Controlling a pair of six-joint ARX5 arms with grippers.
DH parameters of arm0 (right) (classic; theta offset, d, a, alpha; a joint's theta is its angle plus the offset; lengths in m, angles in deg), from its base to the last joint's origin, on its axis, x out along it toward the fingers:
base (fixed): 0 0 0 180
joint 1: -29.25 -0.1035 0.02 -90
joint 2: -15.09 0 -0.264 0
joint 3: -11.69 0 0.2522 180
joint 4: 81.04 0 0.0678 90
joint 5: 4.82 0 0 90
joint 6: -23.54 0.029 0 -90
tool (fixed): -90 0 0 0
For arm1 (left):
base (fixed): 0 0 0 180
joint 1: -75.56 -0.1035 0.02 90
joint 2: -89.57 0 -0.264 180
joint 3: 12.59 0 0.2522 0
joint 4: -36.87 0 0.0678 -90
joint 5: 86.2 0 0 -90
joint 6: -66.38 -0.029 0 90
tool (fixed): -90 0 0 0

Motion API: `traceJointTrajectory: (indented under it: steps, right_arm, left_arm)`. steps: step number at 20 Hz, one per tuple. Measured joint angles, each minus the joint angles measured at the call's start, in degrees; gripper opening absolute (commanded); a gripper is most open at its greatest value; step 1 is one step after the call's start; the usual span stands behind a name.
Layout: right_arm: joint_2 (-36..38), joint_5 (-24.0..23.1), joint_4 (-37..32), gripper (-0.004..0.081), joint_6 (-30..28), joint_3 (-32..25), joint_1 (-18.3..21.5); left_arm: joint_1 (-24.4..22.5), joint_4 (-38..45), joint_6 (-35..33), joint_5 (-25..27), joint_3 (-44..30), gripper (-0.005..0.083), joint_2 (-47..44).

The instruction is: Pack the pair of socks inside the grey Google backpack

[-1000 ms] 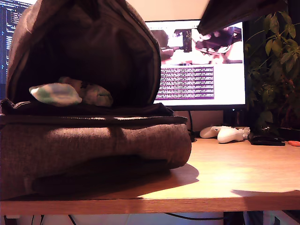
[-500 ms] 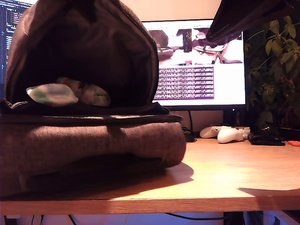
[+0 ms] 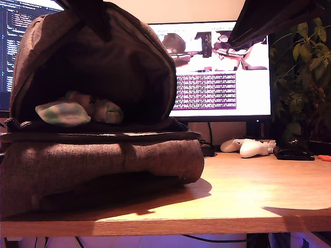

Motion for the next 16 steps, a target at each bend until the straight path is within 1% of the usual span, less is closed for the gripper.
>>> traceJointTrajectory:
  steps: [3, 5, 6, 8, 12, 16]
  right_arm:
    - [0.0, 0.0, -0.1, -0.0011, 0.0, 0.0, 0.0]
    - [0.0, 0.0, -0.5, -0.0011, 0.0, 0.0, 0.0]
    - [0.0, 0.0, -0.5, -0.0011, -0.2, 0.0, 0.0]
    - [0.0, 0.0, -0.6, -0.0011, -0.2, 0.0, 0.0]
    - [0.0, 0.0, -0.9, -0.0011, -1.3, 0.0, 0.0]
    - [0.0, 0.0, -0.9, -0.0011, -1.7, 0.0, 0.0]
  left_arm:
    - [0.0, -1.6, 0.0, -0.6, 0.0, 0.026, 0.0]
    - [0.0, -2.3, 0.0, -1.3, 0.0, 0.029, 0.0]
    - [0.0, -3.2, 0.0, -1.6, 0.0, 0.0333, 0.0]
    - [0.0, -4.9, 0.0, -2.1, 0.0, 0.0451, 0.0]
    - [0.1, -6.7, 0.0, -2.6, 0.0, 0.0457, 0.0]
    - [0.6, -10.3, 0.1, -5.1, 0.1, 0.047, 0.0]
